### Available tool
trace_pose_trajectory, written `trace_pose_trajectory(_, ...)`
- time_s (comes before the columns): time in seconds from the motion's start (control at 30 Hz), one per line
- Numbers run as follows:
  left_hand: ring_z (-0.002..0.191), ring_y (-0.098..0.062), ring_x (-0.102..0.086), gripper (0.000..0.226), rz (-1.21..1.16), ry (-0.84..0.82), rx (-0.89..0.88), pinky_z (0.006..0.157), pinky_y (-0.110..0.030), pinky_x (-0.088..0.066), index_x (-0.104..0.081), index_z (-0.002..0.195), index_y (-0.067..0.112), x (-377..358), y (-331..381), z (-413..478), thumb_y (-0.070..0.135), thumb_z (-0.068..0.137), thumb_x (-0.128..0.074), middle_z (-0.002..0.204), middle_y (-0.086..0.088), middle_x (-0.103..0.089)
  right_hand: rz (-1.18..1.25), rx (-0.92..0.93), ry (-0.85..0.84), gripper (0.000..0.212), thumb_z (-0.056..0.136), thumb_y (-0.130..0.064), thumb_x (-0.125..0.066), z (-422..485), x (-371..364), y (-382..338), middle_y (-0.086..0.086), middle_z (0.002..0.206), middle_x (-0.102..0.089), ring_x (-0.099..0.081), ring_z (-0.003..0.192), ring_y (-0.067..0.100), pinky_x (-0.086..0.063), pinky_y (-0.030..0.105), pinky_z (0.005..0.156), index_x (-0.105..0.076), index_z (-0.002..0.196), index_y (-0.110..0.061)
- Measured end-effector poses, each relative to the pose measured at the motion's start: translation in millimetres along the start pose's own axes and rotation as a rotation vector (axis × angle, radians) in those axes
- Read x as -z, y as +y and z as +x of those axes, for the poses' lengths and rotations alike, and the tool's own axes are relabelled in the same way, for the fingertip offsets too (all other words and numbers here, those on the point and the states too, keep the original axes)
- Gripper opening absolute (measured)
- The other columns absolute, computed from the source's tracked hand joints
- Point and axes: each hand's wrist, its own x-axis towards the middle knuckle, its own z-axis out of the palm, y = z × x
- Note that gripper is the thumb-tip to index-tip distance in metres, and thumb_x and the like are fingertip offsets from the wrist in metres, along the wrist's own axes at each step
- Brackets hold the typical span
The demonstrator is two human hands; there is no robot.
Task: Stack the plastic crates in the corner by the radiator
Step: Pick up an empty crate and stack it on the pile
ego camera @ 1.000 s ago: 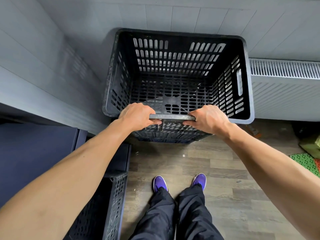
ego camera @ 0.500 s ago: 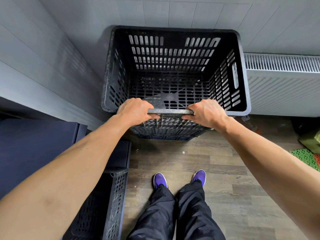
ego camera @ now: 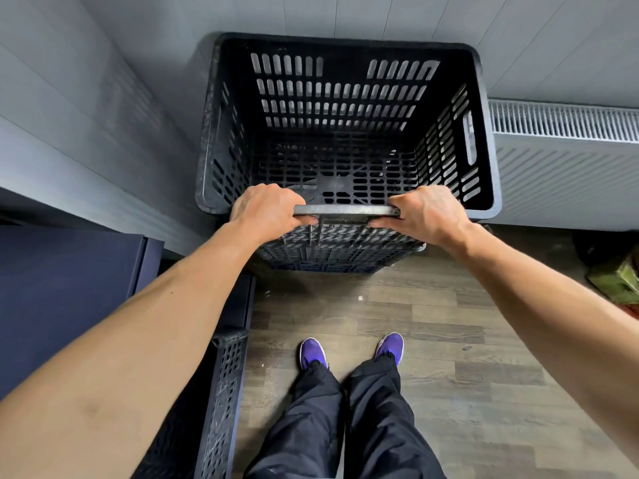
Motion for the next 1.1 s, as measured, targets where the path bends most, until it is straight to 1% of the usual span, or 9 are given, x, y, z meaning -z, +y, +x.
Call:
trace_pose_trajectory(0.13,0.067,-0.025,-0.063,0.054,-0.036,-0.022,0.014,0.07,-0.035,-0.051,-0.069,0.085,0.024,-1,2,-7,0.073,0.085,-0.046,0.063,0.001,-0.063,0.089,0.018,0.01,0.077,0.076,-0.084,-0.022,-9,-5,5,-0.006,0.052,-0.056,-0.058,0.048,0.016,-0.055,0.032,0.056,-0.061,0.077,-0.017)
trace_pose_trajectory(0.23,0.062,-0.02,-0.058,0.052,-0.055,-0.06,-0.021,0.071,-0.037,-0.053,-0.066,0.077,0.025,1,-2,-4,0.073,0.084,-0.048,0.056,0.008,-0.055,0.108,0.024,0.028,0.073,0.079,-0.081,-0.026,-12,-7,5,-0.003,0.05,-0.055,-0.057,0.047,0.019,-0.054,0.033,0.056,-0.056,0.07,-0.015)
trace_pose_trajectory(0.37,0.061,-0.017,-0.059,0.052,-0.092,-0.073,-0.025,0.073,-0.038,-0.054,-0.067,0.075,0.027,1,-6,-2,0.075,0.082,-0.049,0.056,0.008,-0.058,0.09,0.047,0.057,0.064,0.086,-0.076,-0.028,-16,-9,3,-0.006,0.047,-0.051,-0.054,0.042,0.017,-0.052,0.031,0.051,-0.052,0.071,-0.019)
trace_pose_trajectory(0.47,0.067,-0.018,-0.063,0.052,-0.082,-0.084,-0.003,0.074,-0.035,-0.053,-0.07,0.084,0.029,-5,-3,-9,0.076,0.082,-0.047,0.063,0.008,-0.065,0.062,0.056,0.045,0.067,0.086,-0.077,-0.019,-21,-16,-1,-0.007,0.049,-0.051,-0.052,0.04,0.014,-0.048,0.028,0.045,-0.054,0.075,-0.021)
trace_pose_trajectory(0.53,0.072,-0.02,-0.065,0.053,-0.064,-0.1,0.004,0.073,-0.034,-0.051,-0.072,0.093,0.031,-4,-4,-6,0.076,0.083,-0.046,0.068,0.008,-0.067,0.059,0.055,0.066,0.065,0.087,-0.076,-0.022,-18,-15,1,-0.006,0.049,-0.051,-0.053,0.042,0.018,-0.047,0.029,0.047,-0.054,0.076,-0.021)
trace_pose_trajectory(0.63,0.069,-0.019,-0.06,0.054,-0.069,-0.134,0.01,0.071,-0.033,-0.051,-0.071,0.092,0.03,7,-3,8,0.076,0.083,-0.046,0.063,0.011,-0.06,0.105,0.038,0.055,0.061,0.086,-0.077,-0.03,-8,-6,8,-0.005,0.048,-0.052,-0.053,0.043,0.019,-0.052,0.032,0.05,-0.051,0.072,-0.021)
trace_pose_trajectory(0.77,0.066,-0.015,-0.058,0.054,-0.045,-0.123,0.039,0.072,-0.032,-0.052,-0.071,0.091,0.032,0,-5,4,0.078,0.082,-0.044,0.064,0.012,-0.063,0.081,0.004,0.033,0.069,0.082,-0.085,-0.024,-6,-8,2,-0.006,0.048,-0.05,-0.054,0.043,0.015,-0.054,0.031,0.05,-0.055,0.072,-0.024)
trace_pose_trajectory(0.97,0.083,-0.019,-0.067,0.056,-0.071,-0.151,0.02,0.076,-0.033,-0.052,-0.072,0.106,0.03,19,-5,19,0.075,0.083,-0.047,0.08,0.006,-0.072,0.099,-0.067,-0.023,0.07,0.077,-0.089,-0.026,7,2,10,-0.006,0.05,-0.051,-0.055,0.049,0.019,-0.054,0.031,0.058,-0.054,0.075,-0.025)
trace_pose_trajectory(1.1,0.076,-0.015,-0.064,0.053,-0.06,-0.204,0.057,0.074,-0.033,-0.051,-0.07,0.093,0.033,9,-6,6,0.078,0.081,-0.045,0.069,0.011,-0.065,0.076,-0.065,-0.016,0.072,0.077,-0.088,-0.024,-4,-1,-4,-0.01,0.048,-0.044,-0.051,0.046,0.016,-0.053,0.03,0.054,-0.057,0.074,-0.024)
